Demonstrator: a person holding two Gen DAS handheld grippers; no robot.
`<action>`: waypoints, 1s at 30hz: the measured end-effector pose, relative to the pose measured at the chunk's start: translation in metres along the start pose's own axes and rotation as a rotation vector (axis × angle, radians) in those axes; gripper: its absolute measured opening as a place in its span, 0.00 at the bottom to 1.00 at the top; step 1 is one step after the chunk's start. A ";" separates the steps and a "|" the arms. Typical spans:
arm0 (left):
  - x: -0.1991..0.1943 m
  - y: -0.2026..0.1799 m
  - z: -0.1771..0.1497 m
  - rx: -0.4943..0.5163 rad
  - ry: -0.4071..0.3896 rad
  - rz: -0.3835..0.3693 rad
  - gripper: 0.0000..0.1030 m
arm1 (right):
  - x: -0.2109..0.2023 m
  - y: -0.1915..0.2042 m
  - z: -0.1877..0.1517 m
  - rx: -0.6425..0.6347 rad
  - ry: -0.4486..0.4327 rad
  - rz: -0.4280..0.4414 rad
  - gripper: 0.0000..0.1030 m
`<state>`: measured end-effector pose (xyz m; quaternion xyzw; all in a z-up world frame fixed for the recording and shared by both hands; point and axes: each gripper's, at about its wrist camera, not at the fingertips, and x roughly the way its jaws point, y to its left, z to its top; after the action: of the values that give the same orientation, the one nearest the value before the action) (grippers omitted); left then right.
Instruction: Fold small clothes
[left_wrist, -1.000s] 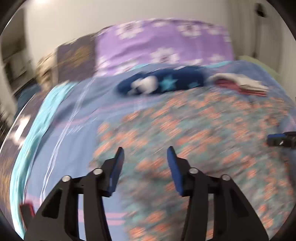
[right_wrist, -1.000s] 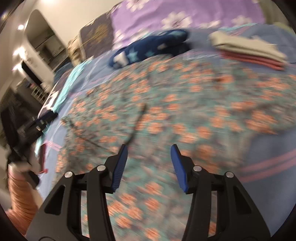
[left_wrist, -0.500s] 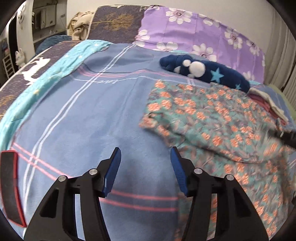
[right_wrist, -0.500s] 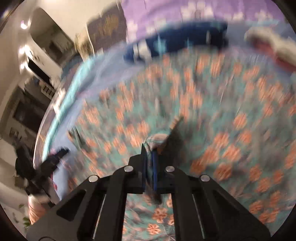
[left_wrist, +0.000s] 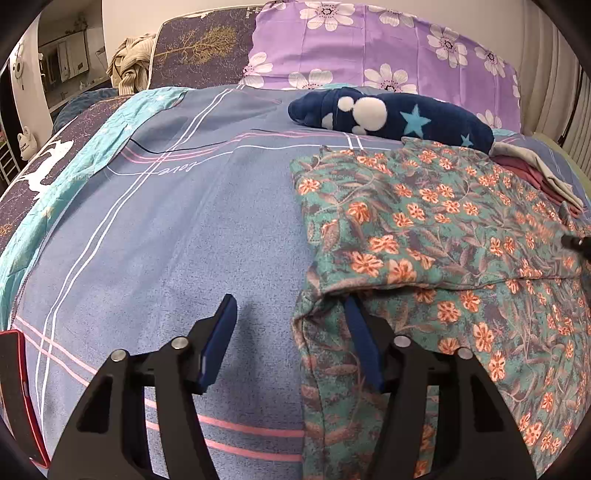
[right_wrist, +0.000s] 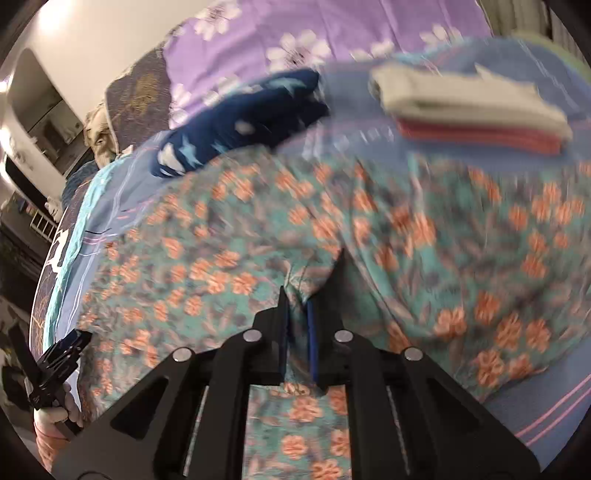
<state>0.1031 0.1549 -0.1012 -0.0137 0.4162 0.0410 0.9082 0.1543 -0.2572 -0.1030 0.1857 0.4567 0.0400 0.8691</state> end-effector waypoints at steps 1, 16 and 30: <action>-0.002 0.002 0.000 -0.002 -0.007 0.004 0.43 | -0.001 0.001 -0.002 -0.007 -0.003 0.002 0.09; -0.040 0.034 -0.003 -0.185 -0.075 -0.338 0.47 | -0.010 -0.009 -0.023 -0.062 0.010 0.021 0.35; 0.086 0.032 0.090 -0.298 0.088 -0.384 0.06 | -0.004 -0.003 -0.038 -0.122 -0.072 0.050 0.54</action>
<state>0.2244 0.1974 -0.1076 -0.2280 0.4345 -0.0719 0.8683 0.1208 -0.2498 -0.1199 0.1452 0.4172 0.0828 0.8933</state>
